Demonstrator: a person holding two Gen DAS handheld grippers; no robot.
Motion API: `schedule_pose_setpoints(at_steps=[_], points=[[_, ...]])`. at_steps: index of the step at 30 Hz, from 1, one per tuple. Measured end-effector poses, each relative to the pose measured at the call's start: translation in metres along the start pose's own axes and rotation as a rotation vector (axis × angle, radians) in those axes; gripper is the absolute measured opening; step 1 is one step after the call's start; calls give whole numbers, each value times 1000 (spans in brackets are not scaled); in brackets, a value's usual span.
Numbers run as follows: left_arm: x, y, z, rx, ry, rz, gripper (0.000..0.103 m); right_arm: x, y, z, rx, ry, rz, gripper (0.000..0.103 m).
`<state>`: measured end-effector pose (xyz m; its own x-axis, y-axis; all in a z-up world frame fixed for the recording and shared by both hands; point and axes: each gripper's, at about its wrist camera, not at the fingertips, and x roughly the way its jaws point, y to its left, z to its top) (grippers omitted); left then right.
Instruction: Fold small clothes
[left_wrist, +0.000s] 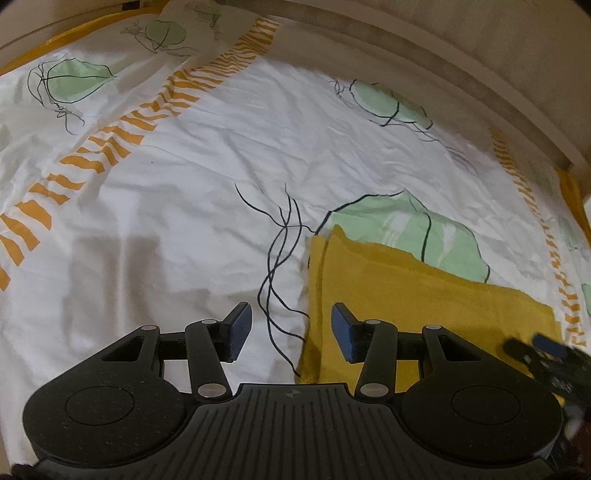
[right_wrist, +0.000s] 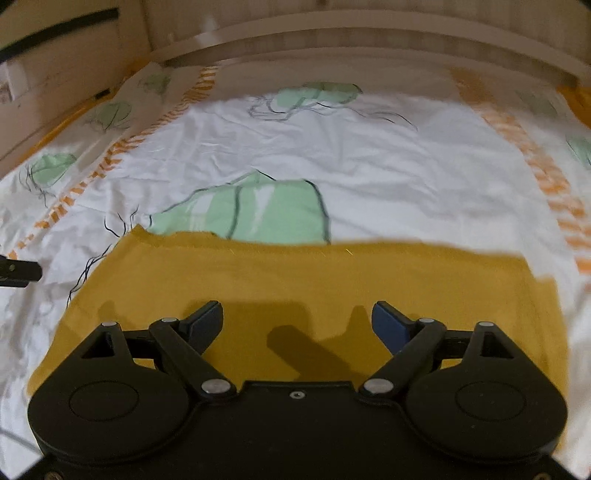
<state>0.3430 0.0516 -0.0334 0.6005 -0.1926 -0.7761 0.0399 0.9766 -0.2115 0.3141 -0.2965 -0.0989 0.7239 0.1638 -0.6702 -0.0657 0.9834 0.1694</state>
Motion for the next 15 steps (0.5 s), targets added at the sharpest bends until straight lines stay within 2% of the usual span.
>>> schedule_pose_setpoints(at_steps=[7, 12, 15], points=[[5, -21, -12, 69, 26, -9, 46, -34, -42, -36, 3, 58, -85, 90], [13, -37, -24, 123, 61, -18, 46, -46, -68, -61, 54, 106, -107, 91], [17, -43, -29, 149, 73, -9, 46, -51, -75, -70, 76, 92, -90, 91]])
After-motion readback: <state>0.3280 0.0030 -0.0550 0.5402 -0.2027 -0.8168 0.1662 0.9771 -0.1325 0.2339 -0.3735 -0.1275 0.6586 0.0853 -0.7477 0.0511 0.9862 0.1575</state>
